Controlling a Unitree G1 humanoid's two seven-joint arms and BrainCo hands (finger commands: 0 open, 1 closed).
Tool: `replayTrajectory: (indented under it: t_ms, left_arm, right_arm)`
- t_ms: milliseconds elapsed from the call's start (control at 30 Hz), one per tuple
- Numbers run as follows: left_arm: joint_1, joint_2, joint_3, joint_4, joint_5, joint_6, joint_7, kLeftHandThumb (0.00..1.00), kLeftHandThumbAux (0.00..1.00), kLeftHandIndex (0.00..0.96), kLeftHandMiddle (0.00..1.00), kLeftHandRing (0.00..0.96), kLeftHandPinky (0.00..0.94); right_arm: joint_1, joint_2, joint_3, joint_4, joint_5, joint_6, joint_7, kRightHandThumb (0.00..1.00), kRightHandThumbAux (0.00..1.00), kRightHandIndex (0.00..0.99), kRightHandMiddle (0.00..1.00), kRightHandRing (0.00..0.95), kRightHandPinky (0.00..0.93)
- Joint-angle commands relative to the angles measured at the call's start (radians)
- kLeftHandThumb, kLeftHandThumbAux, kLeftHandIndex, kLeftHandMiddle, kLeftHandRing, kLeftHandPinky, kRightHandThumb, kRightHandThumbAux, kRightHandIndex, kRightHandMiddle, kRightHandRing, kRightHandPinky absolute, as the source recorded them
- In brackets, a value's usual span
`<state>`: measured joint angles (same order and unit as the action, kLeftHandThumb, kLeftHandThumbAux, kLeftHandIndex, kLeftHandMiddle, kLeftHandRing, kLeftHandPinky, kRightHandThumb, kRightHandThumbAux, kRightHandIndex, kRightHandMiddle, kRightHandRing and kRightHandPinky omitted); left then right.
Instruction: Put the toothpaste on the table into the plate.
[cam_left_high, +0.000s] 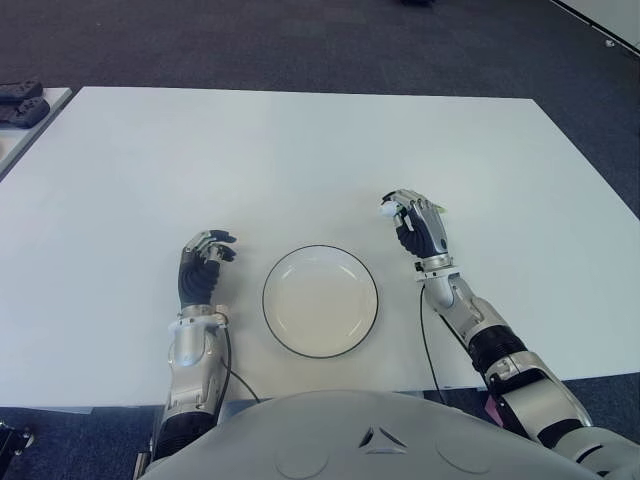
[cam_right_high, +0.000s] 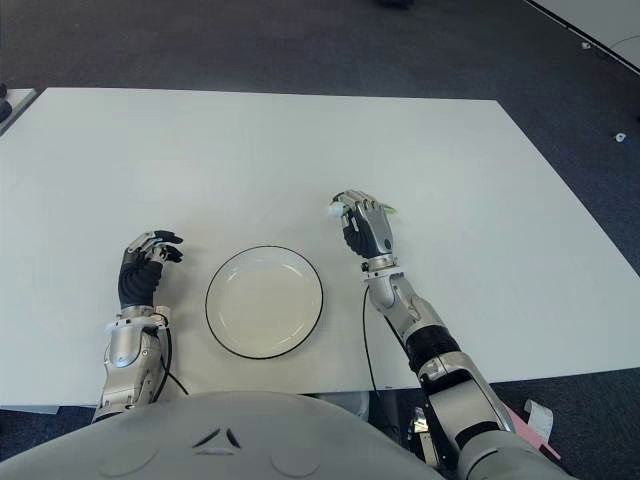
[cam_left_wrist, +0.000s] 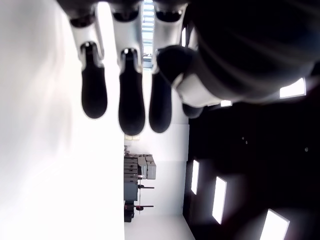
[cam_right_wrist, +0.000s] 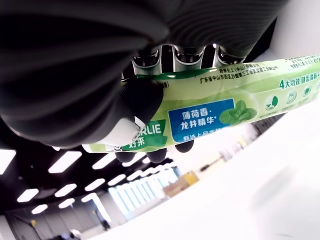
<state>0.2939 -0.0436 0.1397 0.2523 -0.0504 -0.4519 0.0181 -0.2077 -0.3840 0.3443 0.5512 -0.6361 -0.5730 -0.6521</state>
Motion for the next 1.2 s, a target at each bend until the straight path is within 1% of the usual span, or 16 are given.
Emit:
replayTrajectory:
  t_ms: [33, 133, 367, 433, 567, 633, 700, 800, 933, 1200]
  left_arm:
    - [0.033, -0.011, 0.001, 0.093, -0.007, 0.055, 0.005, 0.837, 0.676, 0.427, 0.474, 0.574, 0.546]
    - [0.029, -0.01, 0.001, 0.098, -0.009, 0.049, 0.002, 0.837, 0.677, 0.426, 0.475, 0.576, 0.55]
    - [0.023, -0.01, 0.001, 0.112, -0.01, 0.029, -0.001, 0.837, 0.677, 0.424, 0.476, 0.581, 0.559]
    - [0.022, -0.008, 0.0, 0.116, -0.008, 0.023, -0.001, 0.837, 0.677, 0.423, 0.477, 0.582, 0.558]
    - [0.019, -0.006, -0.001, 0.124, -0.006, 0.017, -0.001, 0.837, 0.677, 0.424, 0.477, 0.583, 0.558]
    - [0.017, -0.006, -0.001, 0.126, -0.006, 0.018, 0.0, 0.837, 0.677, 0.424, 0.477, 0.583, 0.557]
    - [0.016, -0.006, -0.001, 0.127, -0.006, 0.019, 0.001, 0.837, 0.677, 0.424, 0.477, 0.582, 0.553]
    - [0.017, -0.007, -0.001, 0.124, -0.008, 0.021, 0.0, 0.837, 0.677, 0.425, 0.477, 0.58, 0.548]
    - [0.017, -0.009, -0.001, 0.122, -0.01, 0.022, 0.0, 0.837, 0.677, 0.424, 0.477, 0.578, 0.547]
    - [0.015, -0.009, -0.003, 0.129, -0.012, 0.012, -0.001, 0.837, 0.677, 0.425, 0.476, 0.579, 0.549]
  right_arm:
    - [0.02, 0.014, -0.021, -0.036, 0.006, -0.015, 0.008, 1.0, 0.669, 0.439, 0.39, 0.479, 0.546]
    - [0.018, 0.024, -0.025, -0.059, 0.002, -0.04, 0.003, 1.0, 0.667, 0.443, 0.399, 0.484, 0.548]
    - [0.013, 0.035, -0.024, -0.098, -0.026, -0.065, -0.006, 1.0, 0.664, 0.445, 0.412, 0.487, 0.55]
    - [0.021, 0.036, -0.02, -0.122, -0.04, -0.067, -0.005, 1.0, 0.664, 0.444, 0.415, 0.487, 0.549]
    - [0.062, 0.042, -0.012, -0.216, -0.066, -0.054, 0.021, 1.0, 0.663, 0.443, 0.427, 0.486, 0.539]
    - [0.089, 0.041, -0.004, -0.281, -0.071, -0.053, 0.053, 1.0, 0.662, 0.442, 0.432, 0.486, 0.535]
    - [0.105, 0.038, 0.003, -0.319, -0.066, -0.064, 0.085, 1.0, 0.661, 0.443, 0.439, 0.486, 0.526]
    - [0.113, 0.03, 0.011, -0.339, -0.046, -0.095, 0.135, 1.0, 0.662, 0.441, 0.445, 0.479, 0.519]
    - [0.112, 0.016, 0.021, -0.357, -0.044, -0.141, 0.192, 1.0, 0.663, 0.439, 0.438, 0.478, 0.506]
    - [0.106, 0.001, 0.036, -0.377, -0.024, -0.2, 0.3, 1.0, 0.667, 0.421, 0.416, 0.479, 0.505]
